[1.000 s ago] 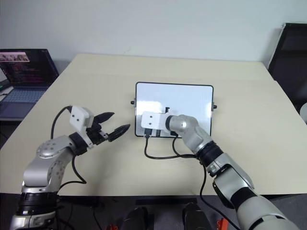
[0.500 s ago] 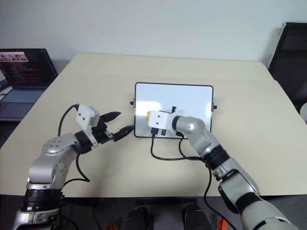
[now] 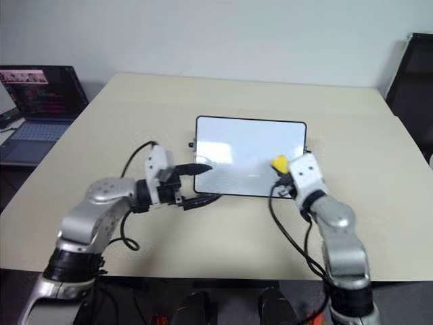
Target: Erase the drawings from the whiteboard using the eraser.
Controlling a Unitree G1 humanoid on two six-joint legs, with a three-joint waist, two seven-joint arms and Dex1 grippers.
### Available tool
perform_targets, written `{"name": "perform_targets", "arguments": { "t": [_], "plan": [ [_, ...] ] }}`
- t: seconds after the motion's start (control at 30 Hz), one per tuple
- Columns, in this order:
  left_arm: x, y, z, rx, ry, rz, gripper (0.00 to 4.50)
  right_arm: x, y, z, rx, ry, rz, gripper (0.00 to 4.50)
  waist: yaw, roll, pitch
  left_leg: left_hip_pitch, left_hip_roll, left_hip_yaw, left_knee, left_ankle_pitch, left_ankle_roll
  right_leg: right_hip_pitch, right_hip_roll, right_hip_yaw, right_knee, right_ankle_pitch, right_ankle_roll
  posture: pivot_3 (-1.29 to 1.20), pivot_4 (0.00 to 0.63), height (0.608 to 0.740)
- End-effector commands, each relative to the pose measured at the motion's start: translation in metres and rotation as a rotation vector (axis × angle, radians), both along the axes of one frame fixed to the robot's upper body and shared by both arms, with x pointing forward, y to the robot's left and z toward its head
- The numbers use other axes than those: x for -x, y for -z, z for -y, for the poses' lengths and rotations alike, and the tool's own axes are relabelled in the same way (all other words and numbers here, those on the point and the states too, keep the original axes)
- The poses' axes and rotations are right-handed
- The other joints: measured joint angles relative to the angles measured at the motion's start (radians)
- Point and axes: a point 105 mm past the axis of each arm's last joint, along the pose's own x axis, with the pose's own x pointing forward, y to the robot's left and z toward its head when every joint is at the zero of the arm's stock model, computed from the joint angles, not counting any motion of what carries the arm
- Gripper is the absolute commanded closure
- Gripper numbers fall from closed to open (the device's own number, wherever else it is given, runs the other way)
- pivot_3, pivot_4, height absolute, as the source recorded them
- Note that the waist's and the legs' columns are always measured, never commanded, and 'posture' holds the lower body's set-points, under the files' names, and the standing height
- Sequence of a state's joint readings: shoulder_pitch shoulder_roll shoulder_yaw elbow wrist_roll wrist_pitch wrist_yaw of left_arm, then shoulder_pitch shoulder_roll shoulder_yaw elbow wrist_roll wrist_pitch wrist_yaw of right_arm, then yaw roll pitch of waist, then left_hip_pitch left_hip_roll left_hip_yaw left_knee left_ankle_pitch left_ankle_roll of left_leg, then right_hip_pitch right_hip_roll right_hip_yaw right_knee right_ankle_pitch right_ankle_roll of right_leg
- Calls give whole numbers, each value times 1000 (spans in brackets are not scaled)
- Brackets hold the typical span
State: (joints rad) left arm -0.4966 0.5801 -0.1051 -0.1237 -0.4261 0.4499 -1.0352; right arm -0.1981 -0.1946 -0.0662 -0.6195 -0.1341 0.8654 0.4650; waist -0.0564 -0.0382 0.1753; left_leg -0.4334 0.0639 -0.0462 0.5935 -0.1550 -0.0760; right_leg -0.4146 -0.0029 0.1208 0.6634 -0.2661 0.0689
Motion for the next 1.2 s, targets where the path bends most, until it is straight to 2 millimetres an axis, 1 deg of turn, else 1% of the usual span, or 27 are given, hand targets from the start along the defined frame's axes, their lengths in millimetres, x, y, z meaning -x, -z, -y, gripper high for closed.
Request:
{"name": "perform_targets", "arguments": {
  "t": [0.03, 0.1, 0.13, 0.2, 0.3, 0.37, 0.53, 0.73, 0.8, 0.83, 0.87, 0.97, 1.07, 1.1, 1.2],
  "plan": [
    [-1, -13, 21, -9, 110, 45, 0, 13, -5, 20, -154, 142, -54, 3407, -3, 0, 0, 0, 0, 0, 0, 0, 0, 0, 0, 0, 0, 0, 0, 0, 150, 740],
    [-3, -16, 29, -11, 151, 47, 0, 13, -1, 32, -187, 217, -88, 3407, -8, 0, 0, 1, 0, 0, 1, 0, 0, 0, 0, 0, 0, 2, -1, 0, 150, 740],
    [-4, -18, 36, -14, 181, 51, 0, 11, -1, 41, -196, 266, -92, 3407, -10, 0, 0, 1, 0, 0, 1, 0, 0, 0, 0, 1, 0, 2, -1, 0, 150, 740],
    [-8, -20, 55, -35, 261, 52, 0, 1, 2, 62, -187, 343, -105, 3407, -8, 0, 0, 1, -1, 0, 1, 0, 0, 0, 0, 0, 0, 2, -2, 0, 150, 740],
    [-11, -18, 74, -54, 339, 47, 0, -12, 8, 80, -158, 384, -133, 3407, -5, 0, 0, 1, -1, 0, 1, 0, 0, 1, 0, 1, -1, 2, -1, 0, 150, 740],
    [-10, -16, 84, -64, 383, 46, 0, -21, 12, 90, -170, 419, -145, 3407, -4, 0, 0, 1, -1, 0, 0, 0, 0, 1, 0, 1, -2, 2, -1, 0, 150, 740],
    [-12, -10, 98, -106, 420, 68, 0, -35, 19, 101, -163, 432, -158, 3407, -10, 4, 2, 0, -1, 0, -2, -1, 2, 0, 1, 1, 0, 1, 5, 0, 150, 740],
    [-10, -9, 99, -122, 439, 72, 0, -44, 25, 109, -184, 438, -169, 3407, -10, 6, 3, 0, -1, 0, -2, -1, 2, 0, 1, 1, 0, 0, 6, 0, 150, 740],
    [-9, -9, 100, -122, 440, 73, 0, -46, 28, 111, -185, 439, -174, 2688, -10, 6, 4, 0, -1, 0, -2, -1, 2, 0, 1, 1, 0, 0, 6, 0, 150, 740],
    [-8, -9, 100, -123, 441, 73, 0, -47, 29, 112, -186, 439, -176, 2471, -10, 6, 4, 0, -1, 0, -2, -1, 2, 0, 1, 1, 0, 0, 6, 0, 150, 740],
    [-7, -9, 100, -123, 443, 73, 0, -47, 30, 113, -187, 439, -178, 2153, -10, 6, 4, 0, -2, 0, -2, -1, 2, 0, 1, 1, 0, 0, 6, 0, 150, 740],
    [-5, -10, 100, -122, 444, 72, 0, -48, 30, 114, -188, 439, -178, 1079, -10, 7, 4, 0, -2, 0, -1, -1, 2, 0, 1, 1, 0, 1, 7, 0, 150, 740],
    [-5, -9, 100, -123, 440, 69, 0, -48, 24, 114, -199, 433, -144, 24, -10, 7, 4, 0, -1, -1, -1, -1, 2, 0, 1, 1, 1, 1, 7, 0, 150, 740],
    [-4, -8, 99, -125, 437, 70, 0, -47, 19, 113, -201, 423, -123, 24, -10, 7, 4, 0, -2, -1, -1, -1, 2, 0, 1, 1, 1, 1, 7, 0, 150, 740],
    [-6, -7, 93, -124, 406, 74, 0, -37, 0, 105, -201, 375, -46, 24, -10, 9, 5, 0, -1, -1, -1, -1, 2, 0, 1, 1, 1, 1, 7, 0, 150, 740]
  ]
}}
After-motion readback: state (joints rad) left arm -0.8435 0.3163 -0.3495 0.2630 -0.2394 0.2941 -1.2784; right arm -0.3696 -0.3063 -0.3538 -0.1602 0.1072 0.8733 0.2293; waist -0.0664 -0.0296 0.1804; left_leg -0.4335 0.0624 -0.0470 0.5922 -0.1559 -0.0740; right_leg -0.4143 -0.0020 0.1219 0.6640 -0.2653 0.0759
